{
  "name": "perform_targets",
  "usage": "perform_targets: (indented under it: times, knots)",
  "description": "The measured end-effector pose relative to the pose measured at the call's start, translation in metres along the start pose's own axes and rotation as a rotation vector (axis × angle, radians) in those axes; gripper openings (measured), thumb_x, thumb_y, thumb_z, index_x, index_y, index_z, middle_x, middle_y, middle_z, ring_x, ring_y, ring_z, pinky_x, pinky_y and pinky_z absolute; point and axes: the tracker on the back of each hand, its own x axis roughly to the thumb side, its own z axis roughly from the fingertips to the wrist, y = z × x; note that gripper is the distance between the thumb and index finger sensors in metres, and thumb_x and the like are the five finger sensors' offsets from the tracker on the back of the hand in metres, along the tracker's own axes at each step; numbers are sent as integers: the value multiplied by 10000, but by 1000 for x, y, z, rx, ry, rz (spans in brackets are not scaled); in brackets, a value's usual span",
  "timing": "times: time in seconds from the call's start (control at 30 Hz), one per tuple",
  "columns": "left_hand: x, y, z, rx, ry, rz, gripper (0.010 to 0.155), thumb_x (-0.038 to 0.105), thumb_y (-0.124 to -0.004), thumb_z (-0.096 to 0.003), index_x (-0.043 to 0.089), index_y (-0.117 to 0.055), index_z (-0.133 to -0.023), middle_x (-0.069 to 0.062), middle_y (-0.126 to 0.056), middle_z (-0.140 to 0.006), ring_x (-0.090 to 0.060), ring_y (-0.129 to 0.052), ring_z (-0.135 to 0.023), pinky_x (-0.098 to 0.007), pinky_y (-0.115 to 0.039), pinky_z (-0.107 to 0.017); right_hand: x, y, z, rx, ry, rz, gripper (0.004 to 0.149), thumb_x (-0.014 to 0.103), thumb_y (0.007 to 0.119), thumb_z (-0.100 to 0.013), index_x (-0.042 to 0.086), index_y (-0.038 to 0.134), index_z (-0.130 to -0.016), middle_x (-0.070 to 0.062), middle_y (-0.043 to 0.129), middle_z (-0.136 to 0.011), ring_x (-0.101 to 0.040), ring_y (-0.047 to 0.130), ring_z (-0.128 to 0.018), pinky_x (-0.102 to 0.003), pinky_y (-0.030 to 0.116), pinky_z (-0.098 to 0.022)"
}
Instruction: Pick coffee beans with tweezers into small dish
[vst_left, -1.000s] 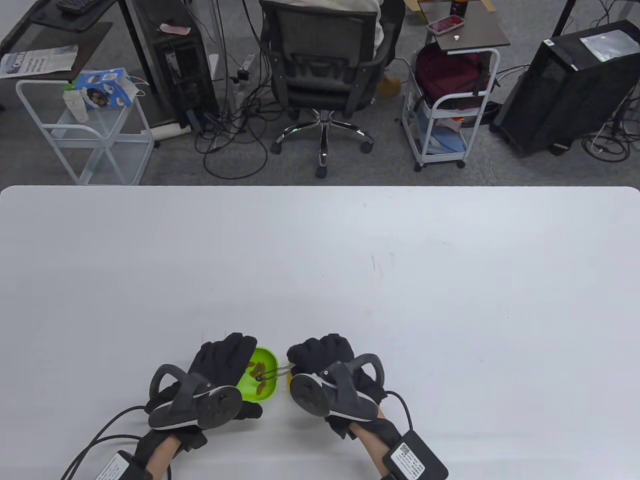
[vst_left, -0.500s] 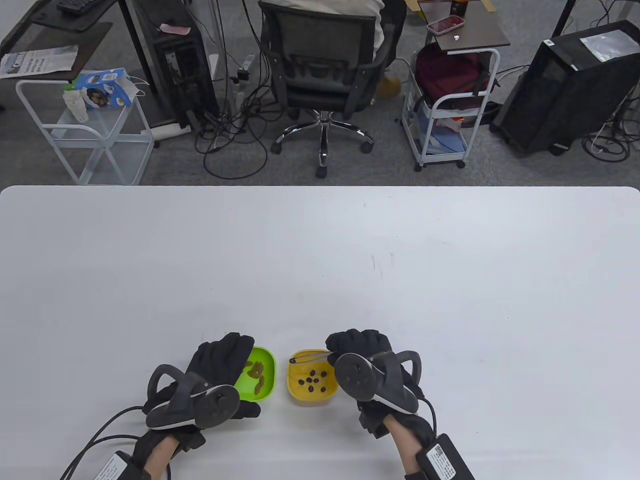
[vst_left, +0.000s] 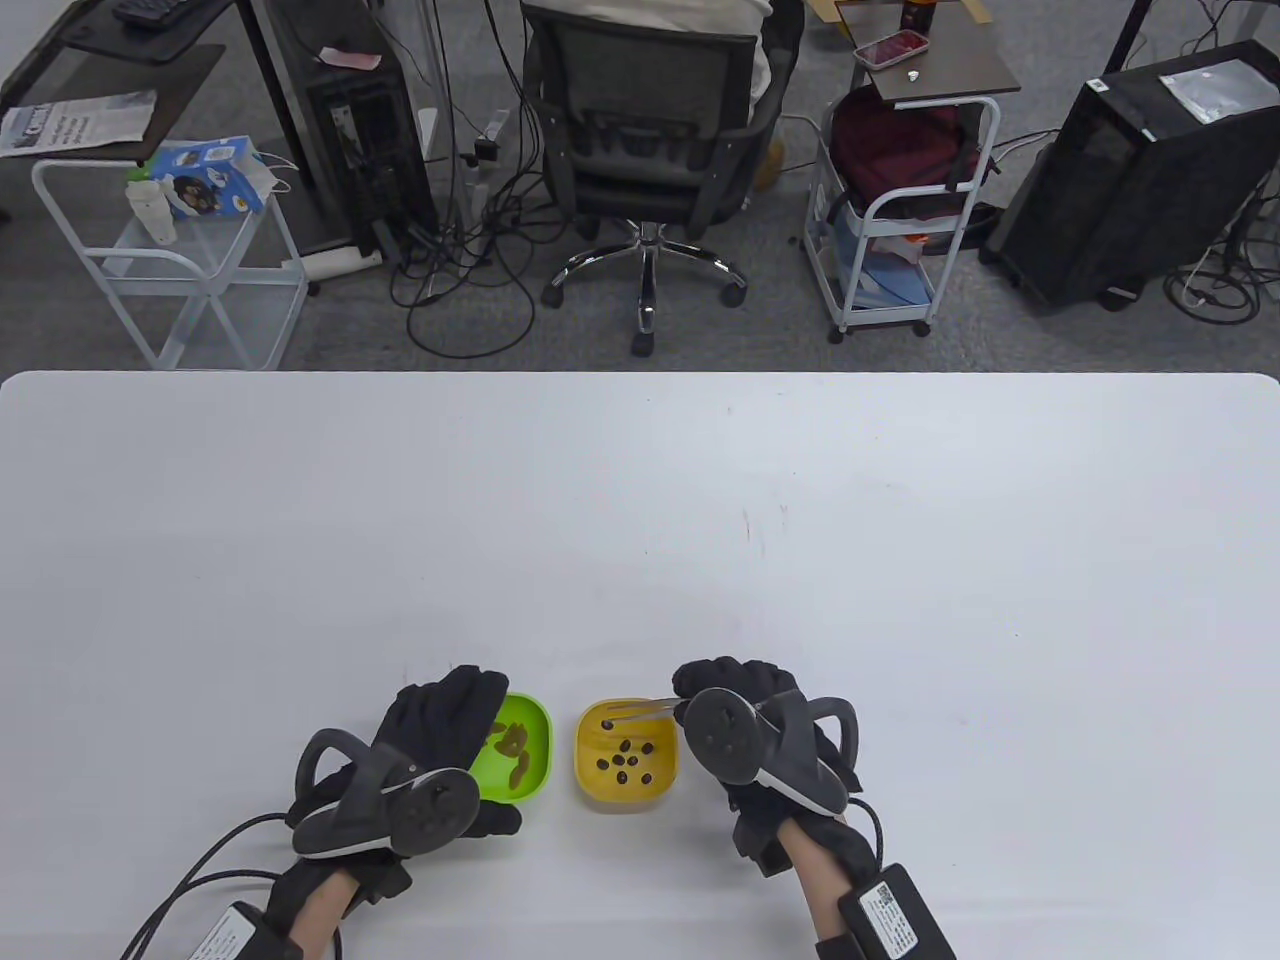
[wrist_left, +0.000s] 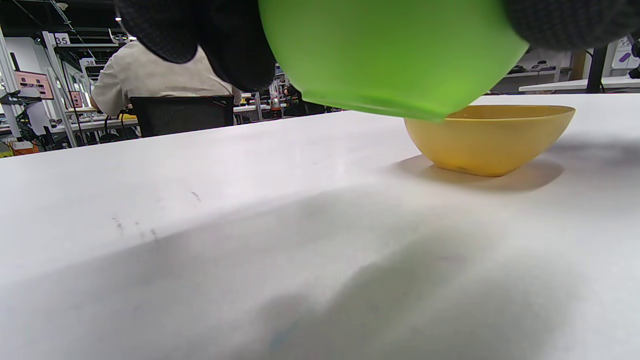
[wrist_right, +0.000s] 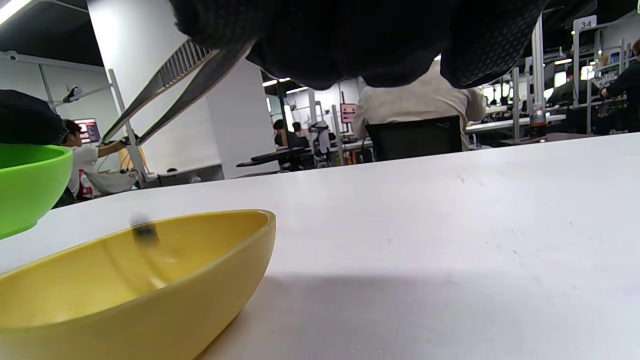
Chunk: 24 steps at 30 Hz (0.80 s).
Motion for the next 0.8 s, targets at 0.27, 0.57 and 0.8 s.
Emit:
perform_targets:
  times: [0.27,0.57,0.8]
  knots:
    - [-4,-1,0,3,13,3,1150,723,-684,-347,-29,-446,-1184,-335,-593,-1192,-476,-821,-1001,-667,-680,-742,-2,2,-1,10,7,-7,430,352,638,-440,250,671,-857,32,837,-678,-212,891,-508,-583,688,-709]
    - [-32,-13,-4,0,114,56,1153,717,-685,-350,-37,-425,-1184,-330,-572,-1198,-478,-809,-1009,-664,-680,-739,-2,2,-1,14,7,-16,432,352,640,-441,248,671,-859,29,839,-678,-214,891,-508,-585,687,-708]
    - [-59,-28,-6,-32,199,92,1154,706,-679,-358,-42,-384,-1185,-328,-544,-1207,-486,-791,-1019,-664,-674,-740,-1,3,-1,23,9,-14,431,350,639,-442,247,671,-859,28,838,-679,-215,891,-509,-586,687,-707]
